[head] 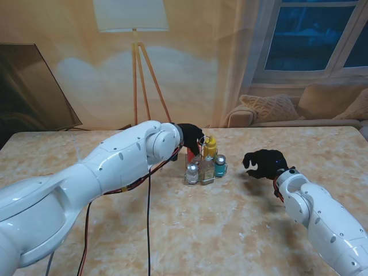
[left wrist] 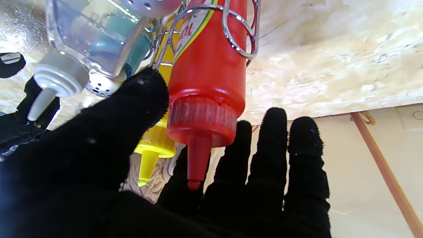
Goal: Place the seasoning bottles into the rack
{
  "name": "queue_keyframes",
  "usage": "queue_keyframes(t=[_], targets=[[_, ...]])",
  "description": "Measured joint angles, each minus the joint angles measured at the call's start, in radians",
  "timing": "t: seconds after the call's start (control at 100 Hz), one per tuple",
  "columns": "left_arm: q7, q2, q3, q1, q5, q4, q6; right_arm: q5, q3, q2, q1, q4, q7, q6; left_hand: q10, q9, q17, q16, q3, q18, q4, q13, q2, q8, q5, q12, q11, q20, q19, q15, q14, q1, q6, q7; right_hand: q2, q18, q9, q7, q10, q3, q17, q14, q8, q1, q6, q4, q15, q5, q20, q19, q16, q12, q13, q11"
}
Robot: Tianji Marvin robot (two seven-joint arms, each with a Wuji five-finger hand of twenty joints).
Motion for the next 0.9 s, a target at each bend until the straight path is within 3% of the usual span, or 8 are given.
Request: queue_keyframes(t=[0.19, 0.4, 0.65, 0.9], targets=[[-0.007, 0.014, -0.007, 0.002, 0.001, -0.024, 0.000, -0.001, 0.000, 0.000, 0.000, 0.000, -0.004, 0.000, 0.010, -0.011, -0.011, -0.010, 0.000, 0.005, 0.000, -0.013, 0.000, -0.002, -0.011, -0.003, -0.002, -0.006, -0.009, -0.005, 0.010, -0.011, 0.008, -0.017, -0.016, 0.000, 0.000, 0.000, 0.000, 0.001, 0.000, 0.000, 0.000, 0.000, 0.000, 0.000, 0.000, 0.000, 0.000, 0.000, 0.000, 0.000, 0.000, 0.000], [-0.028, 0.050, -0.033, 0.010, 0.008, -0.091, -0.008, -0.003, 0.002, 0.000, -0.001, 0.000, -0.004, 0.000, 0.011, -0.011, -0.013, -0.011, 0.012, 0.011, 0.000, -0.003, -0.004, -0.002, -0.011, -0.004, -0.003, -0.018, -0.018, -0.009, 0.010, -0.012, 0.009, -0.025, -0.016, 0.000, 0.000, 0.000, 0.000, 0.001, 0.000, 0.000, 0.000, 0.000, 0.000, 0.000, 0.000, 0.000, 0.000, 0.000, 0.000, 0.000, 0.000, 0.000], [-0.091, 0.111, -0.066, 0.012, 0.017, -0.186, -0.017, -0.004, 0.003, 0.000, -0.002, -0.001, -0.005, 0.000, 0.012, -0.023, -0.025, -0.022, 0.012, 0.013, 0.000, -0.026, -0.005, -0.002, -0.011, -0.014, -0.026, -0.031, -0.038, -0.012, 0.012, -0.024, 0.008, -0.027, -0.016, 0.000, 0.000, 0.000, 0.000, 0.001, 0.000, 0.000, 0.000, 0.000, 0.000, 0.000, 0.000, 0.000, 0.000, 0.000, 0.000, 0.000, 0.000, 0.000], [-0.119, 0.182, -0.162, 0.052, 0.082, -0.324, -0.015, -0.005, 0.005, 0.000, -0.003, -0.001, -0.007, -0.001, 0.019, -0.024, -0.029, -0.023, 0.012, 0.013, 0.000, -0.031, -0.005, -0.002, -0.011, -0.018, -0.032, -0.042, -0.048, -0.012, 0.015, -0.024, 0.007, -0.038, -0.016, 0.000, 0.000, 0.000, 0.000, 0.001, 0.000, 0.000, 0.000, 0.000, 0.000, 0.000, 0.000, 0.000, 0.000, 0.000, 0.000, 0.000, 0.000, 0.000]])
